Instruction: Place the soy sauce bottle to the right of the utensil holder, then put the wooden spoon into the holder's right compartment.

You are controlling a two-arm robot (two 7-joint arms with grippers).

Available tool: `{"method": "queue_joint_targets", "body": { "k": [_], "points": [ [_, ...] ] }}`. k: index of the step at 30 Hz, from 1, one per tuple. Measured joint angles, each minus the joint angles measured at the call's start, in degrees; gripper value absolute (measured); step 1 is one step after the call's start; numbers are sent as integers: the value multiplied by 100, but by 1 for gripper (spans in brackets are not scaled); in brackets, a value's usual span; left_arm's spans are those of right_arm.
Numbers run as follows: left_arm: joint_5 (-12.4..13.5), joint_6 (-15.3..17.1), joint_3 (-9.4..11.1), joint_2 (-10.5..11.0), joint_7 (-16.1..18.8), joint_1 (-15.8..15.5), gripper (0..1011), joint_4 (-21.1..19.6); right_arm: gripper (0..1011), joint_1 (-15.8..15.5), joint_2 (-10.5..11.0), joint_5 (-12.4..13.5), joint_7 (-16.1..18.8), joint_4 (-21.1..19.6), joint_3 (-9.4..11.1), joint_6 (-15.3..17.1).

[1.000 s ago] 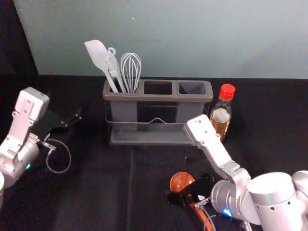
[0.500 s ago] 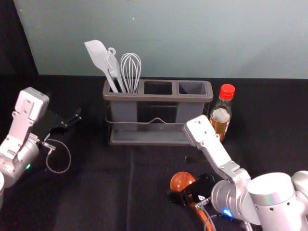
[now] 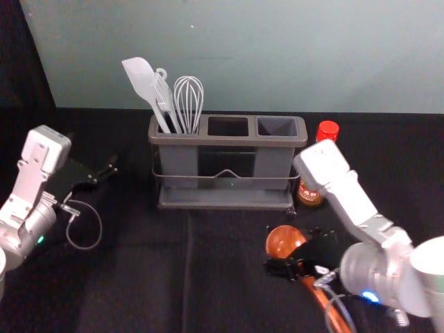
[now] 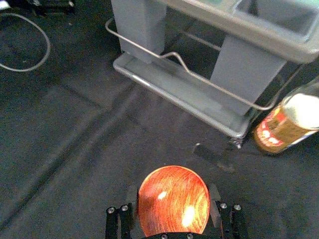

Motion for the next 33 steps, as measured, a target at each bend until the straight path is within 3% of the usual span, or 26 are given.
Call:
{"method": "queue_joint_targets", "body": {
  "k": [5,8,9,10,11,13,14,15,16,19,20,22,25,28,33],
  "points": [
    [0,0,0,0,0,0,1005,0,838,-187,337,55,238,-379,290,-211],
    [0,0,0,0,0,0,1005,0,838,-426,470,79,316,-546,548,-727],
    [0,0,0,0,0,0,1005,0,838,-594,510,91,345,-602,689,-1138],
    [0,0,0,0,0,0,1005,0,838,-679,522,102,354,-622,756,-1354],
    [0,0,0,0,0,0,1005,0,838,-858,536,102,355,-659,870,-1903],
    [0,0,0,0,0,0,1005,0,838,-1046,537,72,350,-679,958,-2457],
    [0,0,0,0,0,0,1005,0,838,-1200,531,21,298,-684,1014,-3000],
    [0,0,0,0,0,0,1005,0,838,-1200,531,21,298,-684,1014,-3000],
    [0,0,0,0,0,0,1005,0,838,-1362,512,-59,206,-680,1044,-3616],
    [0,0,0,0,0,0,1005,0,838,-1574,464,-214,29,-625,1068,-4519],
    [0,0,0,0,0,0,1005,0,838,-1672,421,-329,-84,-580,1068,-5029],
    [0,0,0,0,0,0,1005,0,838,-1770,364,-458,-211,-509,1061,-5560],
    [0,0,0,0,0,0,1005,0,838,-1891,214,-687,-444,-275,1026,-6739],
    [0,0,0,0,0,0,1005,0,838,-1899,137,-743,-498,-88,1002,-7356],
    [0,0,0,0,0,0,1005,0,838,-1890,86,-748,-482,28,978,-7614]
  ]
}}
